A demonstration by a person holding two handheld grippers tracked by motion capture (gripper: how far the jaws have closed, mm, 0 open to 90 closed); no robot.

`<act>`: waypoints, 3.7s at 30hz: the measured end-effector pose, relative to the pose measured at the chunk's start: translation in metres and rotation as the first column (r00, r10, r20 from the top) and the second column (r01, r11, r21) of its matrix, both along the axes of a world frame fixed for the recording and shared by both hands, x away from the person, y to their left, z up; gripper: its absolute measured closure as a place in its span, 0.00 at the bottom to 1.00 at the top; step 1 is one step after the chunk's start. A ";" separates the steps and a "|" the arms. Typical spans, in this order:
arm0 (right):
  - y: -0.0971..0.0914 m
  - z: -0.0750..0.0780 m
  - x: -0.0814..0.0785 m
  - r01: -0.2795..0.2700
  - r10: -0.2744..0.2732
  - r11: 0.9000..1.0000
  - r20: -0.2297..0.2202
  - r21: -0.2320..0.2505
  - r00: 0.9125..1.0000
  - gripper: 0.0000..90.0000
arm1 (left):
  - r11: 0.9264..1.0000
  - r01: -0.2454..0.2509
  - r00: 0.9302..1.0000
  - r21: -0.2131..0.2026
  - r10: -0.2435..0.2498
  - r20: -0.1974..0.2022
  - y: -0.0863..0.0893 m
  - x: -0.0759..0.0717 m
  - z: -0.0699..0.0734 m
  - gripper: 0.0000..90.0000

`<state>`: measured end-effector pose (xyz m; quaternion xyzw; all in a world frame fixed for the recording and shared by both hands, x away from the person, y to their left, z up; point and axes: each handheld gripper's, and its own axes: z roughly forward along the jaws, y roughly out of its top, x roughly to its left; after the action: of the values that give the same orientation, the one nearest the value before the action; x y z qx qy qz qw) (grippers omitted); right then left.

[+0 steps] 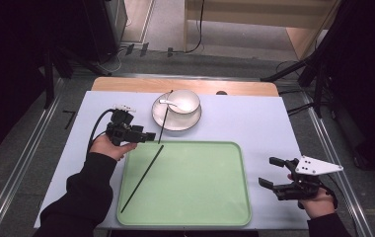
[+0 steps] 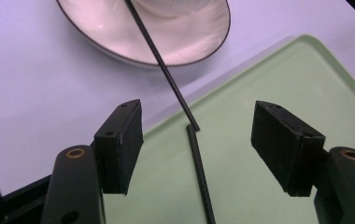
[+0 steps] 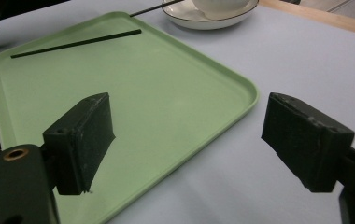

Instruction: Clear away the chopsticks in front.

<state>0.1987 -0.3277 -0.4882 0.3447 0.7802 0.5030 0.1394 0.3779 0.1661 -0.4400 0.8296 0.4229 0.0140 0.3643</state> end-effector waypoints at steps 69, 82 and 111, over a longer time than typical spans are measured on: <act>-0.002 0.002 -0.001 -0.003 0.003 1.000 0.012 0.003 1.000 0.19 | 0.945 -0.321 0.944 0.060 0.325 -0.066 -0.033 0.089 -0.029 0.96; -0.002 0.001 -0.001 0.001 -0.001 1.000 0.009 -0.002 1.000 0.19 | 0.961 -0.273 0.957 0.051 0.277 -0.083 0.006 0.058 -0.009 0.96; -0.002 0.001 -0.001 0.006 -0.006 1.000 0.004 -0.007 1.000 0.19 | 0.985 -0.172 0.984 0.023 0.173 -0.047 0.024 -0.041 -0.015 0.96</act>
<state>0.1975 -0.3298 -0.4874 0.3456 0.7807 0.5004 0.1436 0.3365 0.1901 -0.4546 0.7933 0.5018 0.0290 0.3435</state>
